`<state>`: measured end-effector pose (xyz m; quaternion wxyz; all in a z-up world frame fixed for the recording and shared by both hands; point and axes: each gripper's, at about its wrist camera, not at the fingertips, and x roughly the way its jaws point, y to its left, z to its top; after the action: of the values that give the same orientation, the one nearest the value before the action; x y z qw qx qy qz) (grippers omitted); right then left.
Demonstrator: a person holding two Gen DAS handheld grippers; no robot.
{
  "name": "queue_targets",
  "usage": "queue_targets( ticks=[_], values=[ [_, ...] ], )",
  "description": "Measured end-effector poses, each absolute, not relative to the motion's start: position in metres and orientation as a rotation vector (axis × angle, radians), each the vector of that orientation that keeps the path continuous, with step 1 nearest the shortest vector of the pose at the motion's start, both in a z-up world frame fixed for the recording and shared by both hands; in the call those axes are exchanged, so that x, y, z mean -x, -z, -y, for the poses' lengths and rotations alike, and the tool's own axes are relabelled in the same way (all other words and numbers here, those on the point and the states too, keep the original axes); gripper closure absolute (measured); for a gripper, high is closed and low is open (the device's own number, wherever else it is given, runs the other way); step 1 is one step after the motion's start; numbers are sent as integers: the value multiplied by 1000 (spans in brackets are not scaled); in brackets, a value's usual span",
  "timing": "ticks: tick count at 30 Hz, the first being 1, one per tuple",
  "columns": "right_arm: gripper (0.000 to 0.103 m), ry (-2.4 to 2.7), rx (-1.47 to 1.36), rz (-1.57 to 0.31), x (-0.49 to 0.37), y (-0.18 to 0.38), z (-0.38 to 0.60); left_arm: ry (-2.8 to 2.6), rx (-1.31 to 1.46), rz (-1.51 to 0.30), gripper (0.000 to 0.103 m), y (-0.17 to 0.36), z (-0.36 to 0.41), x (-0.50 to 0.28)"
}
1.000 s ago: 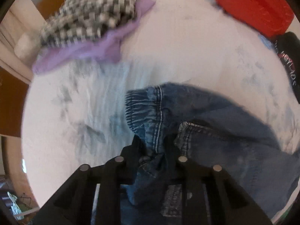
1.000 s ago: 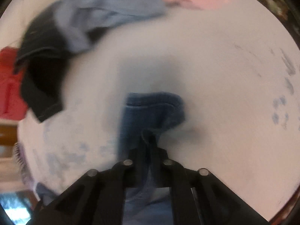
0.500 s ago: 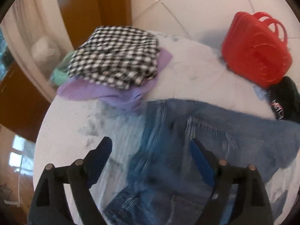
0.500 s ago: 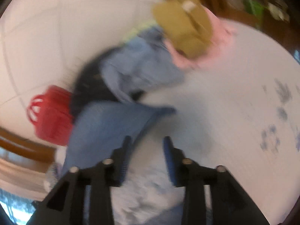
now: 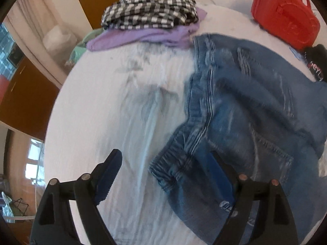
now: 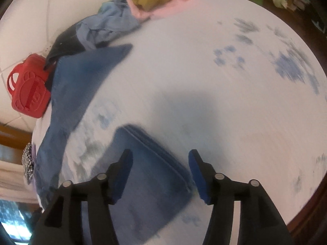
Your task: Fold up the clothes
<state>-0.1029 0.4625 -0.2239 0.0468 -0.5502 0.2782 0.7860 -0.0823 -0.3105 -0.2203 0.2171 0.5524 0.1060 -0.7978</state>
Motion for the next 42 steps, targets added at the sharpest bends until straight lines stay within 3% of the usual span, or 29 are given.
queue_targets(
  ticks=[8,12,14,16,18,20,22,25,26,30,33,37,39,41,42],
  values=[
    [34,-2358,1694,-848,84,231,-464,2205,-1552,-228,14,244,290,84],
    [33,-2347,1732,-831,86,242,-452,2173,-1508,-381,0,251,303,76],
    [32,-2341,1756,-782,89,248,-443,2150,-1484,-478,0,255,311,71],
    [29,-2343,1769,-694,93,253,-432,2161,-1476,-435,0,251,306,71],
    [27,-2356,1766,-605,96,254,-421,2173,-1470,-387,10,247,300,72],
    [34,-2371,1771,-498,99,253,-407,2194,-1487,-296,52,238,282,76],
    [83,-2368,1773,-396,101,250,-396,2203,-1485,-233,75,231,269,78],
    [90,-2427,1750,-434,103,236,-392,2205,-1455,-184,78,218,257,76],
    [90,-2460,1707,-467,102,225,-398,2205,-1401,-248,79,206,262,68],
    [90,-2587,1432,-611,89,158,-439,2239,-1265,-395,80,162,276,30],
    [90,-2608,1268,-611,71,119,-474,2237,-1328,-422,80,167,268,13],
    [82,-2481,1344,-629,62,145,-506,2163,-1518,-374,79,211,252,7],
    [78,-2326,1470,-606,64,178,-517,2133,-1559,-372,72,224,249,4],
    [71,-2181,1555,-624,56,210,-528,2120,-1552,-346,48,220,253,1],
    [70,-2144,1575,-638,51,220,-532,2133,-1527,-343,42,211,255,0]
  ],
)
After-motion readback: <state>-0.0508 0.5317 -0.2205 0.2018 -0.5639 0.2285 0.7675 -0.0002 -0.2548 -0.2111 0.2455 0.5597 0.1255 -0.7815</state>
